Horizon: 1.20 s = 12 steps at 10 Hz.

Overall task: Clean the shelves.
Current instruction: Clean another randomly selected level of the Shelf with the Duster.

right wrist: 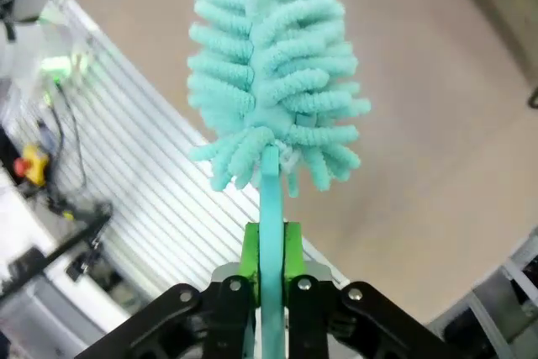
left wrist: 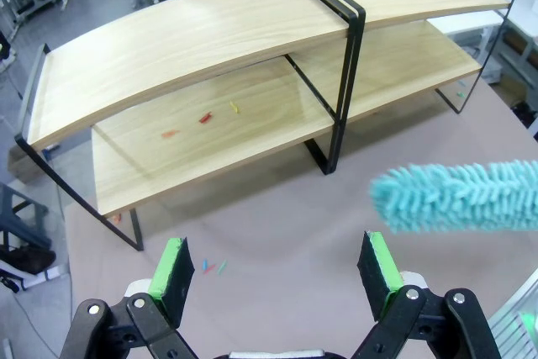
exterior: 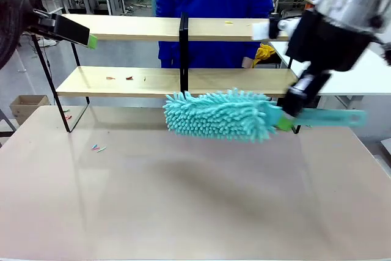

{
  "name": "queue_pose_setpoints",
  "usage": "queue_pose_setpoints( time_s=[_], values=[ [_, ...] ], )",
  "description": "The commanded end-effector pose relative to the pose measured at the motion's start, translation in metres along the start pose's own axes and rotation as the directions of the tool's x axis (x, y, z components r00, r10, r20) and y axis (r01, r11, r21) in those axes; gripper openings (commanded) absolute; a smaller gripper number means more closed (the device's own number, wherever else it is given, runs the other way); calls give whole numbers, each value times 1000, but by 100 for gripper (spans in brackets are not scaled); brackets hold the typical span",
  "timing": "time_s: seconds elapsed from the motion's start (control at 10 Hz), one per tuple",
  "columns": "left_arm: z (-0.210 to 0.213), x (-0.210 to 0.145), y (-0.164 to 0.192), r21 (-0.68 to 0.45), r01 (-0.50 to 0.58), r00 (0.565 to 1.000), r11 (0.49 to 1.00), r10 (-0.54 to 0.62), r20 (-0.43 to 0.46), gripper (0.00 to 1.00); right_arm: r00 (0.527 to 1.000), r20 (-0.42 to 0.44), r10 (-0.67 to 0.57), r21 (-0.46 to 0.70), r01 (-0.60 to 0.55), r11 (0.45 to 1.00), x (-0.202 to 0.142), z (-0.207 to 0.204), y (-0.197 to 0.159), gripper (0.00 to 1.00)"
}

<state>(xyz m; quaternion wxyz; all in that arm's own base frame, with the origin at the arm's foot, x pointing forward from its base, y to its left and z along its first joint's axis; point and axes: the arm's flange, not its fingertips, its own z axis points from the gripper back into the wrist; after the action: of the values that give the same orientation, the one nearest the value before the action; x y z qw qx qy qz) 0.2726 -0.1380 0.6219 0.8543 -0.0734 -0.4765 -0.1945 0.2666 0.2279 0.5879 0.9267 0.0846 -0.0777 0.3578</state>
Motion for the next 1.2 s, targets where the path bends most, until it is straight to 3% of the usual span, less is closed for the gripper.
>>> queue_pose_setpoints(
  time_s=[0.0, 0.1, 0.5, 0.7, 1.1],
  values=[
    [0, 0, 0, -1, 0, 1000, 1000, 0, 1, 100, 979, 127, -156, -10, 159, 987, 53, -29, 33, 13],
    [0, 0, 0, -1, 0, 1000, 1000, 0, 1, 100, 955, 186, -231, -17, 238, 971, 69, -36, 43, 13],
    [0, 0, 0, -1, 0, 1000, 1000, 0, 1, 100, 912, 215, -349, -57, 368, 928, 143, -64, 69, 13],
    [0, 0, 0, -1, 0, 1000, 1000, 0, 1, 100, 883, 255, -394, -160, 441, 883, 182, -83, 74, 13],
    [0, 0, 0, -1, 0, 1000, 1000, 0, 1, 100, 840, 308, -447, -174, 512, 841, 220, -106, 73, 13]
  ],
)
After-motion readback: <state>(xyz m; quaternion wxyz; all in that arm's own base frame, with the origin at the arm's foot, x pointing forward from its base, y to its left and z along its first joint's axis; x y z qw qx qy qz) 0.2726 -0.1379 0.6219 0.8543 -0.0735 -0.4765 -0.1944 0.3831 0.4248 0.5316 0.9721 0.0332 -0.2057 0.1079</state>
